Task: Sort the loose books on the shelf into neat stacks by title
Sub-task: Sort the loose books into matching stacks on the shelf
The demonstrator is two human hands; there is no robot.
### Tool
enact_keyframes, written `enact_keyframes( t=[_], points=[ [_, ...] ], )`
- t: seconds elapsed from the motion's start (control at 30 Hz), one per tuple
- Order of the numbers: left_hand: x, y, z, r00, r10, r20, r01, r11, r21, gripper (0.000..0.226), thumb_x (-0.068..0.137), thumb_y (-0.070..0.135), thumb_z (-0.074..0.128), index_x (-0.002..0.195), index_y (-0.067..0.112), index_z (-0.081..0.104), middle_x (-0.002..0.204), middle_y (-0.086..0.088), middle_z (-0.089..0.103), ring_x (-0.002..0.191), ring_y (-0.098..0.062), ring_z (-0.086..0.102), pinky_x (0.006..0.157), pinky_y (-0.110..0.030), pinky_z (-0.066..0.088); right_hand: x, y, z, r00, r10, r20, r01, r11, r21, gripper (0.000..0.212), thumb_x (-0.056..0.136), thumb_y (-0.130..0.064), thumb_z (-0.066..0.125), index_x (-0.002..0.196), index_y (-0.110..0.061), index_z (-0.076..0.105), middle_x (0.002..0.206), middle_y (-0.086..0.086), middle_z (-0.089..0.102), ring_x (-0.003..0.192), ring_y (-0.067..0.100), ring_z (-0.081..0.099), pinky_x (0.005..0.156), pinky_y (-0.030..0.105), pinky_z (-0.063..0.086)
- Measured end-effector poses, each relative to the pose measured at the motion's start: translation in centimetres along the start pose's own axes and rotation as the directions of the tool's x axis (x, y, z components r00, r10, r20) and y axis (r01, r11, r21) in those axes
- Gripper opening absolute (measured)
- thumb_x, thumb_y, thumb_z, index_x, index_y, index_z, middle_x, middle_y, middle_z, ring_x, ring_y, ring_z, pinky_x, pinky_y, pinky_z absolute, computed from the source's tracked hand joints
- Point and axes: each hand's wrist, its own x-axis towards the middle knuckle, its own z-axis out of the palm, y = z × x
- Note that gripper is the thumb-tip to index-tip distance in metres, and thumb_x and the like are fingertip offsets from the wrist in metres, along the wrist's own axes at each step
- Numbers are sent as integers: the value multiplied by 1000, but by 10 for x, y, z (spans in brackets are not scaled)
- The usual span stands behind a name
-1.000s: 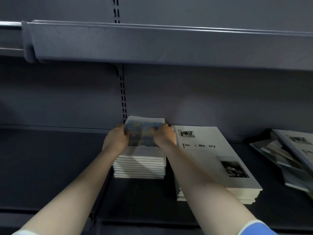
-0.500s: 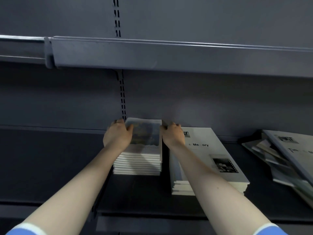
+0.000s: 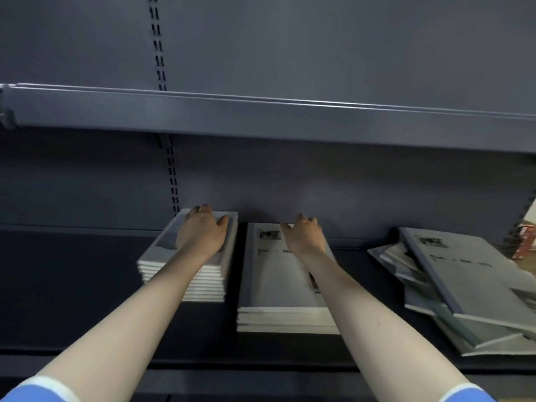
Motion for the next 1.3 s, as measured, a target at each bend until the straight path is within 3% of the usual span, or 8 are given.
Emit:
enact_keyframes(
  t=[0.27, 0.53, 0.8, 1.17, 1.3],
  points=[
    [-24, 95, 40, 998, 46, 36, -45, 998, -32, 49, 96, 34, 45, 127, -4, 46, 131, -24, 48, 124, -38, 43, 100, -41, 38, 11, 85, -66, 1000, 6, -28, -9, 993, -118, 50, 100, -43, 35, 135, -9, 45, 133, 15, 46, 123, 32, 44, 103, 43, 38],
    [-58, 184, 89, 990, 101, 95, -98, 995, -37, 53, 98, 39, 39, 136, 3, 40, 138, -17, 44, 127, -33, 42, 96, -41, 40, 21, 176, -123, 995, 66, -78, -78, 985, -155, 54, 99, -44, 36, 138, -7, 44, 139, 16, 43, 131, 32, 37, 108, 40, 31],
    [-91, 263, 141, 981, 145, 130, -133, 986, -100, 56, 96, 41, 43, 138, 5, 39, 141, -17, 43, 129, -33, 41, 103, -40, 37, 15, 256, -165, 987, 112, -116, -134, 970, -203, 54, 98, -44, 38, 136, -6, 44, 141, 16, 42, 134, 31, 34, 109, 39, 29],
    [-133, 312, 182, 926, 171, 336, -142, 984, -109, 60, 95, 50, 39, 132, 3, 44, 136, -18, 46, 124, -34, 46, 97, -38, 42, -11, 312, -181, 967, 233, -100, -248, 952, -180, 54, 96, -36, 40, 136, 0, 42, 138, 20, 43, 129, 36, 37, 106, 39, 32],
    [-139, 310, 189, 896, 147, 418, -117, 988, -97, 63, 87, 59, 46, 125, 9, 53, 127, -11, 58, 113, -31, 57, 89, -36, 49, -16, 320, -182, 960, 257, -114, -275, 944, -180, 57, 94, -38, 40, 137, 1, 41, 137, 19, 43, 128, 34, 38, 104, 38, 32]
  ],
)
